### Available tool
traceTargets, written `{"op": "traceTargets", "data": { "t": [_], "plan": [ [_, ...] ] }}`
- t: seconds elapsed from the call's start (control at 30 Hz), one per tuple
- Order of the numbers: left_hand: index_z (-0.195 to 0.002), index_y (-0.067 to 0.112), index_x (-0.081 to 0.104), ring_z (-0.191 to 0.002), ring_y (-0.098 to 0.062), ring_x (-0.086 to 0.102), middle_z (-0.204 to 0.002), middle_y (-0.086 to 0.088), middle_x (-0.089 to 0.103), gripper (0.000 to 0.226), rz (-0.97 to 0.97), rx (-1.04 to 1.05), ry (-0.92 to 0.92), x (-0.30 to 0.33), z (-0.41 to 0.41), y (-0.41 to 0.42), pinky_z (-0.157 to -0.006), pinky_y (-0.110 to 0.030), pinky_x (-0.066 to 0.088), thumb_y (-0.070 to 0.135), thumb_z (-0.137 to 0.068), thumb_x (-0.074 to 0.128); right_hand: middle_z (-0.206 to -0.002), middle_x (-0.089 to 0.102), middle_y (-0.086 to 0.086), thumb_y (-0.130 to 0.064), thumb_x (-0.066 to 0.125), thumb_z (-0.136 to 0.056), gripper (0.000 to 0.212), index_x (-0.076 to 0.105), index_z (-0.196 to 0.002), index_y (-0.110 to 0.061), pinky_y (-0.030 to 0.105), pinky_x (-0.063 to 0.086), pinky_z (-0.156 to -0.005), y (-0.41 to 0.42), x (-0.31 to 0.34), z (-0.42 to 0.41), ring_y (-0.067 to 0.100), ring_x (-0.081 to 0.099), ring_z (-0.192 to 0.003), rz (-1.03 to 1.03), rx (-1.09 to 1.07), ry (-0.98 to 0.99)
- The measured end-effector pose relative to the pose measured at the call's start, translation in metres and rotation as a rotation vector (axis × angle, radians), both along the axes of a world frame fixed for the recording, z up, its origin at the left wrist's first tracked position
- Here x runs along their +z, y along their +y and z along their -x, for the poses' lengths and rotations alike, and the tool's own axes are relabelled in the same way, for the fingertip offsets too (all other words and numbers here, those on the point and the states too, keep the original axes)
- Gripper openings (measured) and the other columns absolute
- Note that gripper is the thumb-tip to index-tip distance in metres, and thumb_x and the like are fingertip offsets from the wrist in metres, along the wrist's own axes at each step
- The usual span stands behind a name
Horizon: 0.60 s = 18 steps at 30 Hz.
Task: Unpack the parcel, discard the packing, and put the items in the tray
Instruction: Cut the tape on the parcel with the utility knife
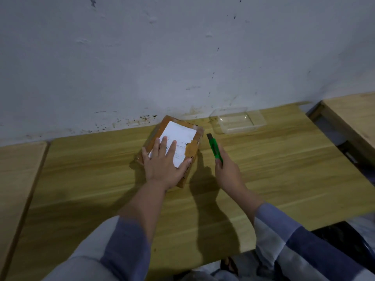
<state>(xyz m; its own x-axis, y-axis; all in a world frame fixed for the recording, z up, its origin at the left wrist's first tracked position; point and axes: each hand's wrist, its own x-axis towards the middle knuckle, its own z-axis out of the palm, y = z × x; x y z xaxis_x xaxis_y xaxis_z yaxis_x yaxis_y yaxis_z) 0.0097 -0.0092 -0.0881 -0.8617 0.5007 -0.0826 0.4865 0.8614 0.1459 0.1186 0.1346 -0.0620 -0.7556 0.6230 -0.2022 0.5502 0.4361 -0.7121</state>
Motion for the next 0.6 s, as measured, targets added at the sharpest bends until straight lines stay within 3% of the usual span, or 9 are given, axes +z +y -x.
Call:
{"op": "traceTargets", "data": {
  "t": [0.1, 0.3, 0.6],
  "plan": [
    [-0.151, 0.03, 0.002, -0.146, -0.023, -0.016, -0.161, -0.001, -0.009, 0.085, 0.009, 0.115, -0.032, 0.001, -0.017, 0.023, -0.113, -0.06, -0.01, 0.078, -0.082, 0.007, -0.124, 0.061, 0.012, -0.018, 0.037, -0.099, 0.053, 0.022, -0.148, -0.03, 0.035, 0.049, -0.081, -0.006, 0.004, -0.011, 0.029, 0.061, -0.102, 0.005, 0.004, 0.001],
    [-0.151, 0.026, -0.004, -0.145, -0.025, -0.02, -0.16, -0.003, -0.015, 0.083, 0.021, 0.203, -0.091, 0.003, -0.032, 0.043, -0.111, -0.061, -0.012, 0.074, -0.084, 0.007, -0.107, 0.067, 0.014, -0.022, 0.037, -0.099, 0.05, 0.025, -0.147, -0.03, 0.03, 0.042, -0.064, -0.004, 0.012, -0.012, 0.028, 0.061, -0.083, -0.067, 0.064, -0.053],
    [-0.151, 0.026, -0.002, -0.145, -0.023, -0.019, -0.16, -0.003, -0.014, 0.08, 0.031, 0.11, -0.098, 0.008, -0.028, 0.035, -0.112, -0.058, -0.013, 0.072, -0.087, 0.01, -0.103, 0.067, 0.015, -0.018, 0.036, -0.099, 0.053, 0.017, -0.149, -0.023, 0.037, 0.052, -0.063, -0.008, 0.03, 0.003, 0.031, 0.066, -0.082, -0.263, 0.172, -0.237]
  ]
}}
